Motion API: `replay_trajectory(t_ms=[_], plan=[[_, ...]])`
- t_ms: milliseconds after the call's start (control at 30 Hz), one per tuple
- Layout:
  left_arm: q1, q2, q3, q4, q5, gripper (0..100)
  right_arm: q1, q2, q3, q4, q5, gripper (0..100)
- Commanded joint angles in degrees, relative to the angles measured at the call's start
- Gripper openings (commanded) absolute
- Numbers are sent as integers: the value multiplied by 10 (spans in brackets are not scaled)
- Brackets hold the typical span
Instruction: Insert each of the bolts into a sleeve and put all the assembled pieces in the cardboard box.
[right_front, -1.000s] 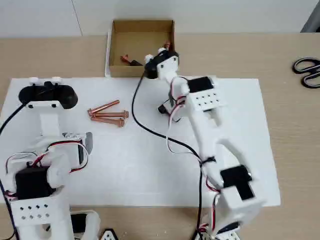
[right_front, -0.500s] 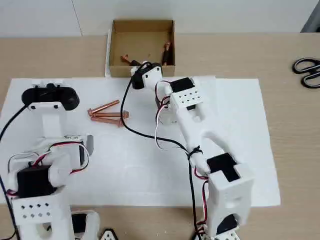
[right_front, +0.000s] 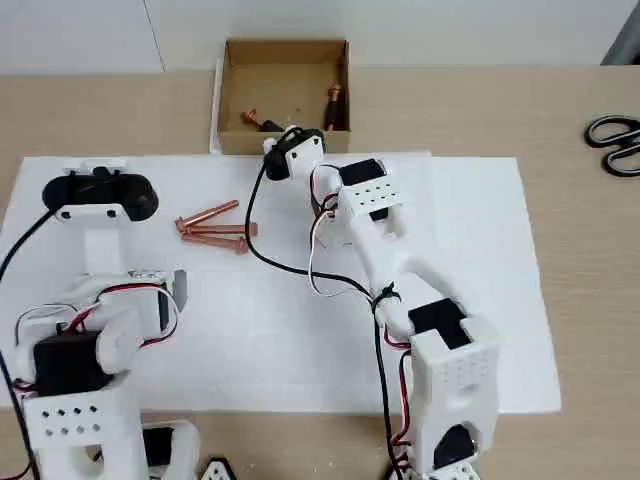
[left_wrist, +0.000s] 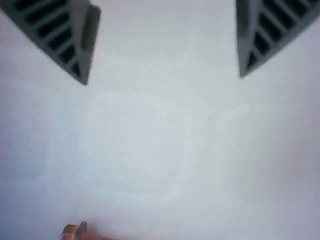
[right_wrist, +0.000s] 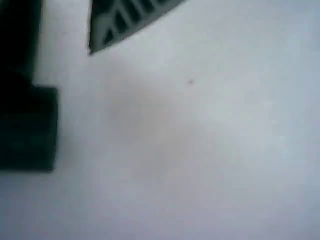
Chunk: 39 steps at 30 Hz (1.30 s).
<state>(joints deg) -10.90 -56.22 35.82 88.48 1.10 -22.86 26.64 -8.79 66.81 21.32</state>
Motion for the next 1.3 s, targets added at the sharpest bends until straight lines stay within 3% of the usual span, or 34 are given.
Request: replay_trajectory(t_ms=[0,467,733,1033,1267], plan=[[-4,-7,-1,1,2,185,-4,4,-22,-5,6,168],[-4,-7,-1,1,1,185,-3,35,-24,-2,6,120],[-4,-7,-3,1,1,185,10,31,-24,7,5,13],[-2,-7,-4,1,1,185,32,-55,-74,131,1,10],[-2,-7,-4,1,1,185,35,-92,-84,205,-89,10]])
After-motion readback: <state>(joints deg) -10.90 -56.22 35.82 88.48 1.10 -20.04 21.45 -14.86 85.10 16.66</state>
